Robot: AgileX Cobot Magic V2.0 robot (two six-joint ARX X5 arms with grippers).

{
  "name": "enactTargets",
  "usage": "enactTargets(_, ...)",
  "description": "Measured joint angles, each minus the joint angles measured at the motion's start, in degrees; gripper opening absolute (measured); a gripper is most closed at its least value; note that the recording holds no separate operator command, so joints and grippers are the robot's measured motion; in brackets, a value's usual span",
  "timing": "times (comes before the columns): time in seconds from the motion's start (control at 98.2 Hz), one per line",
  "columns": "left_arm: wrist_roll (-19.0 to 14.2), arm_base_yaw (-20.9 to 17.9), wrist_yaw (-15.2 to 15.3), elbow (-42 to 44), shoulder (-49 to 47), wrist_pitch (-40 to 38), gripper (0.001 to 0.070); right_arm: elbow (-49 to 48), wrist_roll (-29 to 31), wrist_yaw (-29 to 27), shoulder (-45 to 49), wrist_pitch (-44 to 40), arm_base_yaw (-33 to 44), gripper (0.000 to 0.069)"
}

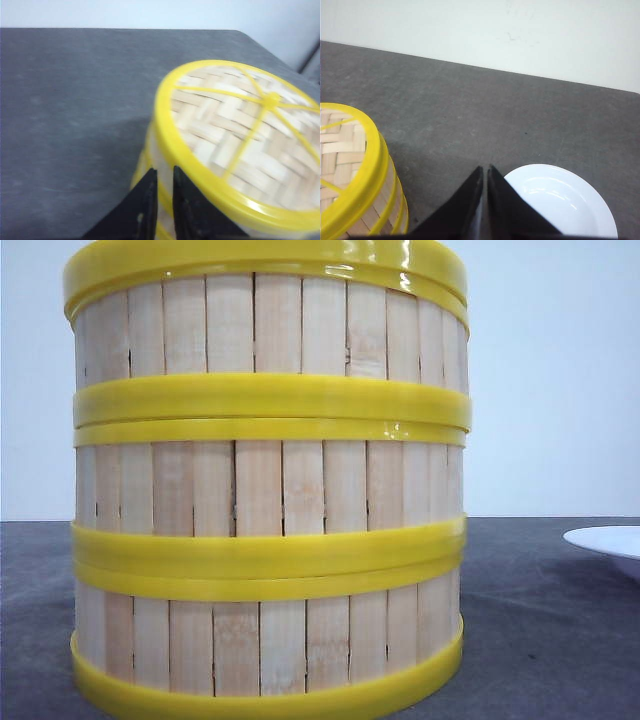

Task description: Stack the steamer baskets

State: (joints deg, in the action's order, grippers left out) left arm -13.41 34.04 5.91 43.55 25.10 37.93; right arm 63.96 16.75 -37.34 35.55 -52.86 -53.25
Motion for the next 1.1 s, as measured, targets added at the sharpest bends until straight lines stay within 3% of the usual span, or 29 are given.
enactTargets(0.163, 1.0, -7.6, 4.7, -0.3, -0.2, -0.4, 0.0029, 0.0, 0.0, 0.0, 0.0, 0.0, 0.0, 0.0010)
enactTargets(0.367, 6.6, -20.3, 4.9, -8.9, -4.2, -9.0, 0.0029, 0.0, 0.0, 0.0, 0.0, 0.0, 0.0, 0.0010)
enactTargets(0.519, 10.8, -26.8, 4.9, -18.2, -9.7, -17.8, 0.0029, 0.0, 0.0, 0.0, 0.0, 0.0, 0.0, 0.0010)
enactTargets(0.672, 13.2, -30.1, 4.9, -27.7, -15.6, -23.5, 0.0029, 0.0, 0.0, 0.0, 0.0, 0.0, 0.0, 0.0010)
enactTargets(0.856, 13.9, -31.7, 4.5, -37.4, -21.9, -23.8, 0.0029, 0.0, 0.0, 0.0, 0.0, 0.0, 0.0, 0.0010)
enactTargets(1.1, 14.1, -31.8, 4.0, -41.0, -24.9, -26.2, 0.0029, 0.0, 0.0, 0.0, 0.0, 0.0, 0.0, 0.0010)
